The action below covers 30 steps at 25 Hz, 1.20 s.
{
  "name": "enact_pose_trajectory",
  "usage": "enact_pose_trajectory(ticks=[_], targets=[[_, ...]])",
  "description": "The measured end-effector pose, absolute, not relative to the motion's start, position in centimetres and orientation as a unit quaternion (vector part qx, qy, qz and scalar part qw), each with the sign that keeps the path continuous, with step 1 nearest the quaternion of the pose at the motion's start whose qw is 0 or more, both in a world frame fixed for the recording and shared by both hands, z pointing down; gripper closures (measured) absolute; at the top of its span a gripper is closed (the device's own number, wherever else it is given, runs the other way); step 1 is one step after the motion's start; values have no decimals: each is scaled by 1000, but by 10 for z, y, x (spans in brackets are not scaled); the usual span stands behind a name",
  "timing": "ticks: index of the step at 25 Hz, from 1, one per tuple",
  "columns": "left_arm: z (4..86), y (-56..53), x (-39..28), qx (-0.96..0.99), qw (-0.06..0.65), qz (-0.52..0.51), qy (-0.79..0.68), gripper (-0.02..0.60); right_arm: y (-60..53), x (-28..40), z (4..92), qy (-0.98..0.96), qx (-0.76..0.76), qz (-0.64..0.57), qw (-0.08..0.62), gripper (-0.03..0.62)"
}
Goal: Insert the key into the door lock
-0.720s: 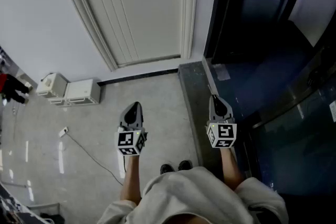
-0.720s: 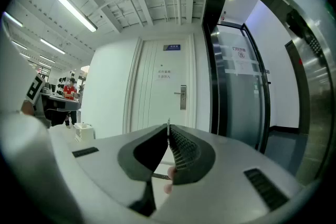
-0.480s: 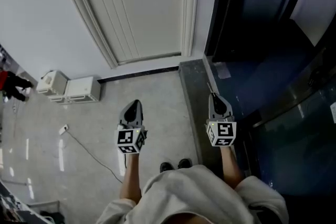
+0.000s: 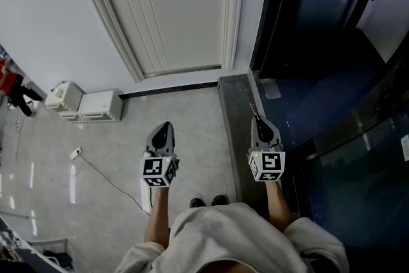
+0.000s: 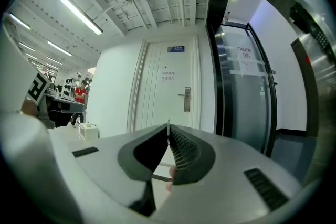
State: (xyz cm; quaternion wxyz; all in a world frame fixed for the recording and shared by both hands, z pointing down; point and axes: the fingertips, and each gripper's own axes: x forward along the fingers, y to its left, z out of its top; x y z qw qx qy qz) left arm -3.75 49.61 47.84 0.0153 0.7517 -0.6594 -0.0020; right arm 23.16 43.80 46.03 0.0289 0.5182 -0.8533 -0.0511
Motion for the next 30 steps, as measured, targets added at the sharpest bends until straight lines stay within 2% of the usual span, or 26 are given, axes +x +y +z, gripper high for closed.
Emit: enact_pose_trajectory(ticks=[17,23,30], targets=[[511,439,-34,738,43,4,-673,563,366,244,480,-860,507,-38,38,565],[521,360,-56,748,49,-1,-662,563,298,224,487,-853,518,-38,49,565],[499,214,-92,772,42,-14,-634,563,176,181,464,-841,536,-54,50,565]])
